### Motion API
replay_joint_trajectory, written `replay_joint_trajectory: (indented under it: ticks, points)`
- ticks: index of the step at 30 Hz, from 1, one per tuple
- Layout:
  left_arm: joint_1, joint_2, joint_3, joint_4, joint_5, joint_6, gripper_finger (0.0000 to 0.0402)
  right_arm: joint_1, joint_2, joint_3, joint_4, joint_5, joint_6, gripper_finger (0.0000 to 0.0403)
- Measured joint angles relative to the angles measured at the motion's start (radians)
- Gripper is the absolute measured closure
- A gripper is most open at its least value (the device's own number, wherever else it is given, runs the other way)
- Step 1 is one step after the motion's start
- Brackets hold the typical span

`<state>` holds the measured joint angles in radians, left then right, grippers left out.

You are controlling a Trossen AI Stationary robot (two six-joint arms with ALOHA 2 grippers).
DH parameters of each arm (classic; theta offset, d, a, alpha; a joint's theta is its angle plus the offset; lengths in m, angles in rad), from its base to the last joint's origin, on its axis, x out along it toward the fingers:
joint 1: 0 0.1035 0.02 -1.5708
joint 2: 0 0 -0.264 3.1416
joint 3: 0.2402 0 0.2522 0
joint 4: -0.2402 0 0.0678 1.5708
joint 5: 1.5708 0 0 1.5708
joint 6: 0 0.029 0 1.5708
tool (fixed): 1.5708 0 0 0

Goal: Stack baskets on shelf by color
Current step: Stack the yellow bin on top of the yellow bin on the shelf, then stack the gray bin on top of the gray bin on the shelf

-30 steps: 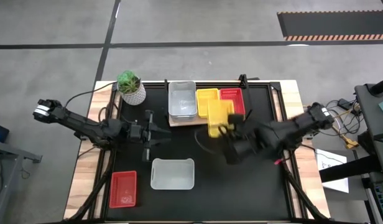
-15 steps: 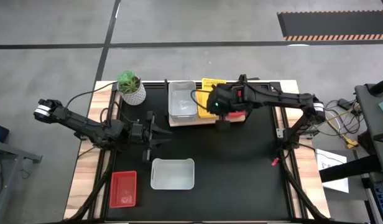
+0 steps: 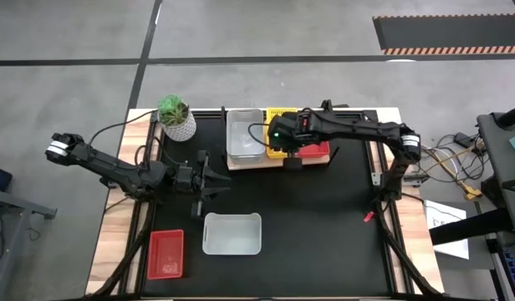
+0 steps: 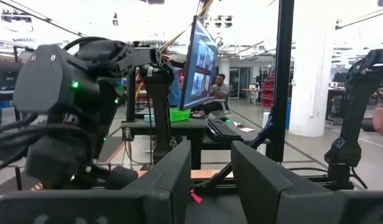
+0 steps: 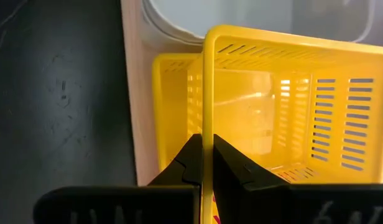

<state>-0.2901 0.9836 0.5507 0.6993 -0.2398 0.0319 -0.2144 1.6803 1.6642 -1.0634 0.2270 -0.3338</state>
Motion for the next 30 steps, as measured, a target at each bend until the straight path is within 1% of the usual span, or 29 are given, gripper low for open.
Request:
replay_joint_trajectory:
  ticks: [8,16,18,21,26,30]
  points:
    - [0.0,0.0,0.0,0.0,0.0,0.0,0.0301,-0.002,0.049,0.0,0.007,0.0,-0.026,0.0394]
    - [0.0,-0.002,0.004,0.0,0.0,0.002,0.0301,-0.002,0.064,0.0,0.007,-0.004,-0.026,0.0394]
    - [0.0,-0.003,0.005,0.001,0.0,0.008,0.0301,-0.002,0.064,0.0,0.007,-0.033,-0.03,0.039]
    - [0.0,-0.003,0.005,0.0,0.0,0.009,0.0301,-0.002,0.064,0.0,0.008,-0.062,-0.018,0.037]
    - [0.0,-0.004,0.006,0.02,0.0,0.024,0.0301,-0.002,0.064,0.0,0.01,-0.063,0.015,0.0328]
    - [0.0,-0.005,0.006,0.033,0.0,0.027,0.0301,-0.002,0.063,0.005,-0.002,-0.062,0.038,0.0305]
